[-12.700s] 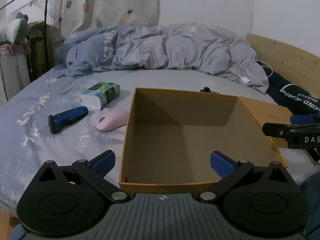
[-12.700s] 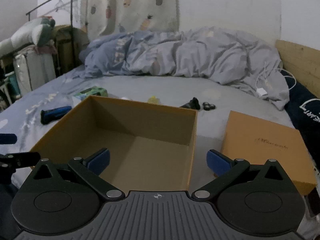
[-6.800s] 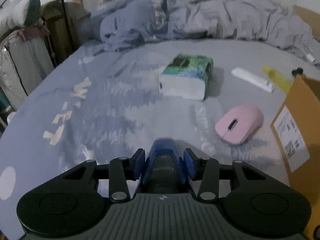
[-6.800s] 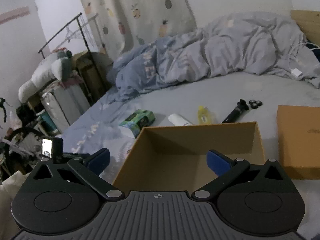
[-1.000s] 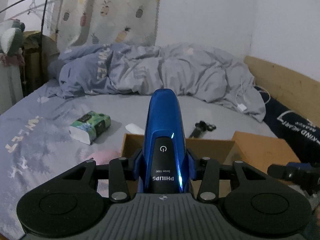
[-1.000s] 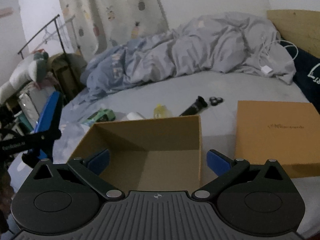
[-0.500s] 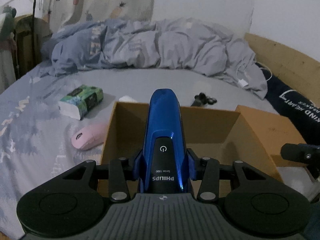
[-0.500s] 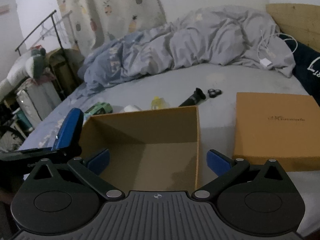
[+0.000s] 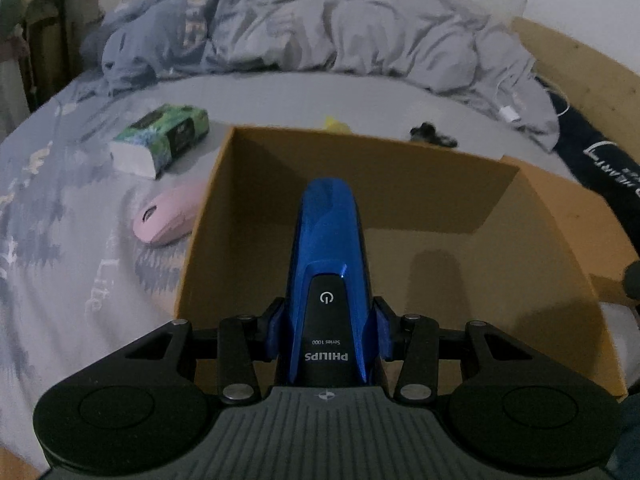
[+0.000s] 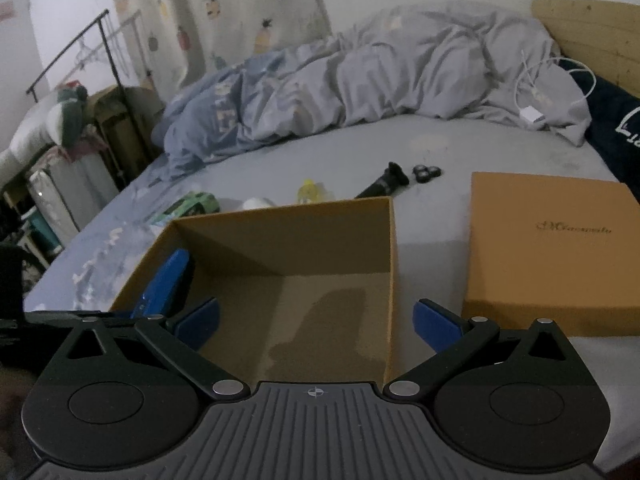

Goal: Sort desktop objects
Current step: 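Lower the shaver into the brown box and open the left tool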

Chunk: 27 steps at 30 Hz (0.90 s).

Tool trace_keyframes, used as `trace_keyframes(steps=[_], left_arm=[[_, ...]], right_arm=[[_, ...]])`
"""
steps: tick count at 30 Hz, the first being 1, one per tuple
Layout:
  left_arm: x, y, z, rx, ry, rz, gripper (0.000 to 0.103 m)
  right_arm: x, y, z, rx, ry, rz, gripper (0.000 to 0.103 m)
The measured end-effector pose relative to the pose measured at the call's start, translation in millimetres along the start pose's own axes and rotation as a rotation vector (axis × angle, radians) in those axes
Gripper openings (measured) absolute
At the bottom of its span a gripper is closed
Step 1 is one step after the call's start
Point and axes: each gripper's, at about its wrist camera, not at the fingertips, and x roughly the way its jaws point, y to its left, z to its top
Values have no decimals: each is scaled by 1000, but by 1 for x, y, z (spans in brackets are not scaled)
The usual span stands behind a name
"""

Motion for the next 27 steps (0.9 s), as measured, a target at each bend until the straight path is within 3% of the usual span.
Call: trace_keyframes(steps=[16,27], left_arm=[[33,-11,7,75,173,66,44],[55,-8,4,59,325,75,44]], right_arm=[[0,8,-14,-14,19,4,103],[0,5,-12,-9,27,7,103]])
